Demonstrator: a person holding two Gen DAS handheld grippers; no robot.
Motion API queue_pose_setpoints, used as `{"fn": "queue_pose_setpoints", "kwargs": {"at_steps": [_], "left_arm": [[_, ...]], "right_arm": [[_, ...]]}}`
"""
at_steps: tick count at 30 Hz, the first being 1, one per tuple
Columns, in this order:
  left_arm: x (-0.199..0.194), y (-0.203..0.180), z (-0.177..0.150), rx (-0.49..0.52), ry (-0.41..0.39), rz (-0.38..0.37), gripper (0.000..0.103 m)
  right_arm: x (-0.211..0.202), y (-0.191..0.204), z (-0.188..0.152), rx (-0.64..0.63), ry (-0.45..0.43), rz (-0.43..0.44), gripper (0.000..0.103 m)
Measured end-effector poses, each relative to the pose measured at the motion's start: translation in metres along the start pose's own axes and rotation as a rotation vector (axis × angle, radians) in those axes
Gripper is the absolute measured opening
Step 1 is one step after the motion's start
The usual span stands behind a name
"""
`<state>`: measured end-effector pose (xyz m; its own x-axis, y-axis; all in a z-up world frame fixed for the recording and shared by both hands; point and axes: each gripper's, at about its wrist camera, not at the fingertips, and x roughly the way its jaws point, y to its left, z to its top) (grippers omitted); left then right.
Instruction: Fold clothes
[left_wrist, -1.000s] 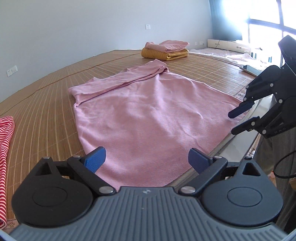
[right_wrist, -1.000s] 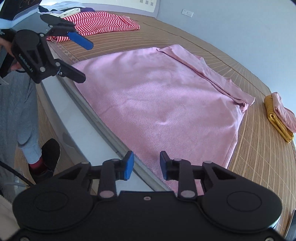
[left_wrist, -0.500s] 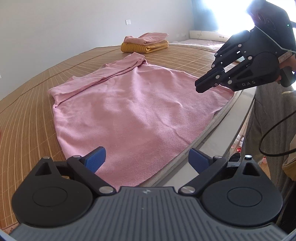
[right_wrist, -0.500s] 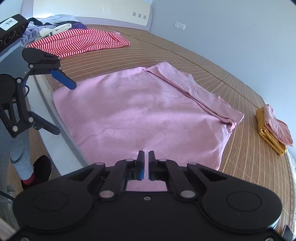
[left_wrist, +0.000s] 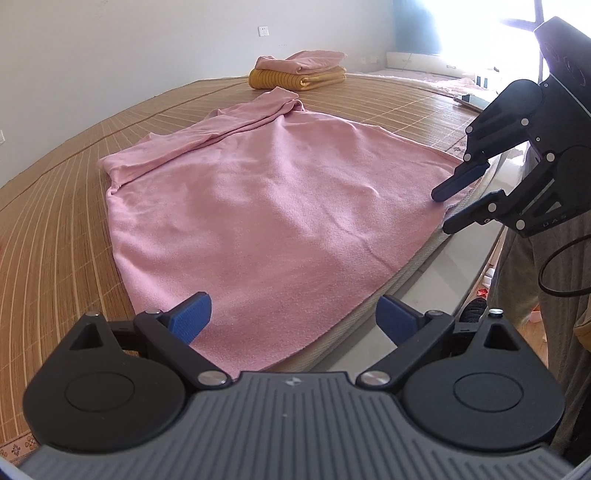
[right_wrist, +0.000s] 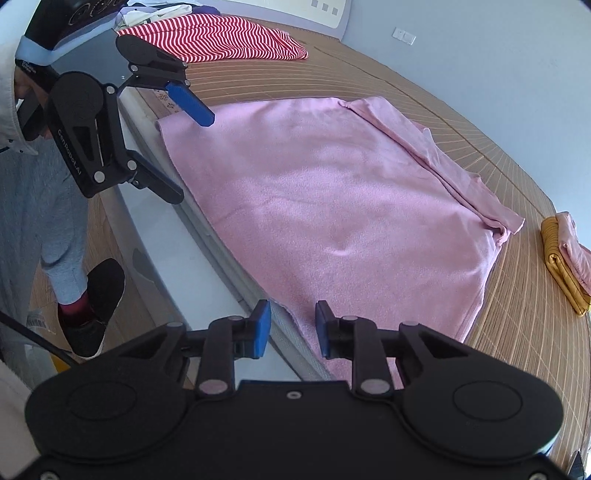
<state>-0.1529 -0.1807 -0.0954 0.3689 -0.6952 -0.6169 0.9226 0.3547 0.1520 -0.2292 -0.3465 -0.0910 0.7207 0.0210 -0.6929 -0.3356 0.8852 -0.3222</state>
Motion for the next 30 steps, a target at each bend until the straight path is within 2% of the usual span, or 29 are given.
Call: {"fn": "queue_pose_setpoints", "kwargs": {"at_steps": [2, 4, 6, 7, 8, 16, 18, 22, 27, 30], "left_arm": [[0.0, 0.001, 0.0, -0.008, -0.004, -0.003, 0.098], [-0.001, 0.002, 0.0, -0.012, -0.007, -0.004, 0.098], [-0.002, 0.001, 0.0, -0.005, -0.01, -0.005, 0.098], [-0.003, 0.0, 0.0, -0.002, -0.009, -0.008, 0.098], [-0.003, 0.0, 0.0, -0.001, -0.008, -0.007, 0.098], [-0.003, -0.007, 0.003, 0.021, -0.033, -0.014, 0.098], [-0.001, -0.011, 0.006, 0.043, -0.046, 0.032, 0.098], [0.007, -0.006, 0.011, 0.079, -0.025, 0.176, 0.098], [0.015, 0.01, 0.02, 0.199, 0.012, 0.305, 0.098], [0.014, 0.038, 0.034, 0.168, -0.002, 0.343, 0.098]], "right_arm": [[0.001, 0.001, 0.001, -0.003, -0.003, 0.003, 0.025], [0.002, -0.005, 0.001, 0.036, 0.002, 0.04, 0.017], [0.0, -0.015, 0.0, 0.108, -0.003, 0.074, 0.016], [-0.001, -0.02, -0.001, 0.141, -0.009, 0.081, 0.004], [-0.002, -0.025, -0.001, 0.168, -0.019, 0.058, 0.001], [-0.005, -0.046, 0.009, 0.221, -0.097, -0.035, 0.001], [-0.003, -0.053, 0.013, 0.225, -0.109, -0.052, 0.001], [0.004, -0.063, 0.014, 0.226, -0.102, -0.101, 0.001], [0.02, -0.077, 0.008, 0.243, -0.083, -0.116, 0.001], [0.026, -0.085, 0.005, 0.265, -0.071, -0.162, 0.001]]}}
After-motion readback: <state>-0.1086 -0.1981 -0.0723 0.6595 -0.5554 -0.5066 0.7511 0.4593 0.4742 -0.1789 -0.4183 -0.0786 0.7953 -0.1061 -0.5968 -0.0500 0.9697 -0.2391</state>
